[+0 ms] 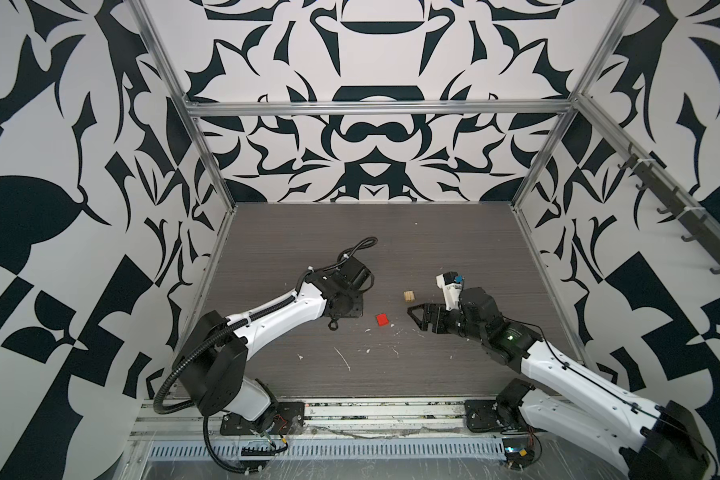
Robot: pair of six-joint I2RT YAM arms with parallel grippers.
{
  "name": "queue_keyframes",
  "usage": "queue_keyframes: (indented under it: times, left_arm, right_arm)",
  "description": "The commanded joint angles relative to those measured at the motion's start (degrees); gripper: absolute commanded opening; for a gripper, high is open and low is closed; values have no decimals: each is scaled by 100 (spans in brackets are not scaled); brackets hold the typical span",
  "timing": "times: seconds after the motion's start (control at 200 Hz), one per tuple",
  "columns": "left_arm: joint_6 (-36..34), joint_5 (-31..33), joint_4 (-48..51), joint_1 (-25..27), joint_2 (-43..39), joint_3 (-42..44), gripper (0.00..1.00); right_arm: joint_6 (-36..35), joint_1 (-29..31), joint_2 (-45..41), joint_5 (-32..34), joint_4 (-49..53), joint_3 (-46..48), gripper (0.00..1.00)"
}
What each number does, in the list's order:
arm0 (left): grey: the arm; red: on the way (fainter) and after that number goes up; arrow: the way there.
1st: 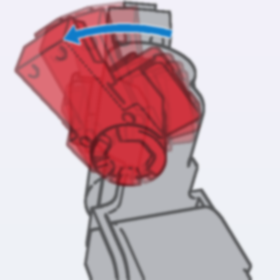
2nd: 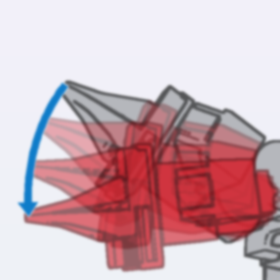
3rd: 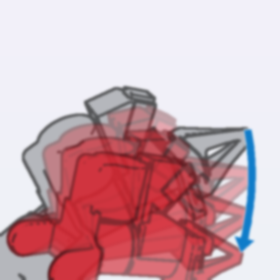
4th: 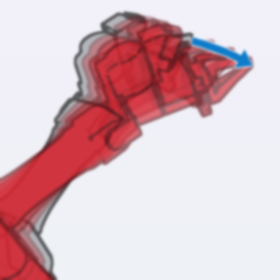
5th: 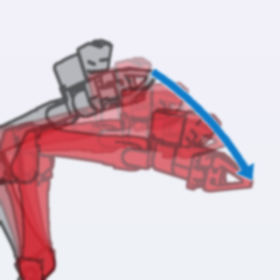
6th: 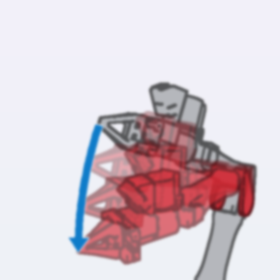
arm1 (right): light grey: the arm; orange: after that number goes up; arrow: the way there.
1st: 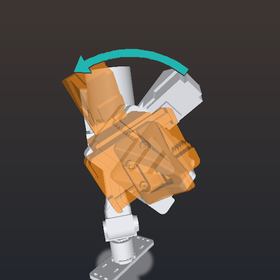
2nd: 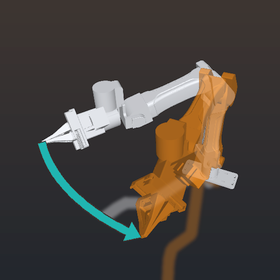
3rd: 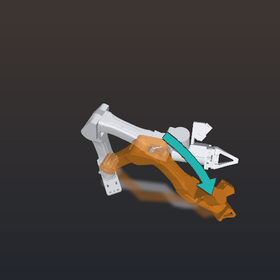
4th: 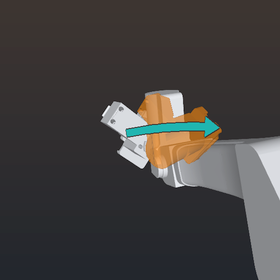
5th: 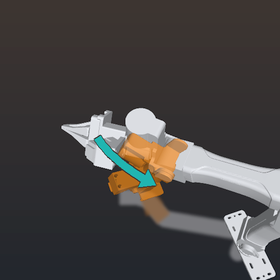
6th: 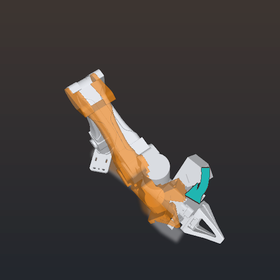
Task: Build the wood block tower
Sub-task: 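Lift the blue cube and carry it over the stack with the left gripper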
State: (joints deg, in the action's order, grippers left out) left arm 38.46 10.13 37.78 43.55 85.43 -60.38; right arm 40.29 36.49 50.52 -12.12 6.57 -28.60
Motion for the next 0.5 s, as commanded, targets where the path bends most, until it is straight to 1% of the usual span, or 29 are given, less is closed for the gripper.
queue_keyframes:
  times: [0.0, 0.275, 0.495]
  left_arm:
    - [-378, -218, 234, -235, -163, -273, 33]
    - [-1033, -431, 396, -795, -6, -746, 34]
    - [-1560, -491, 499, -1044, 266, -1231, 34]
  right_arm:
    - [-82, 31, -100, 104, 0, -260, 91]
    - [-89, 41, -113, 116, 4, -251, 91]
    - [-145, 34, -204, 131, 134, -273, 91]
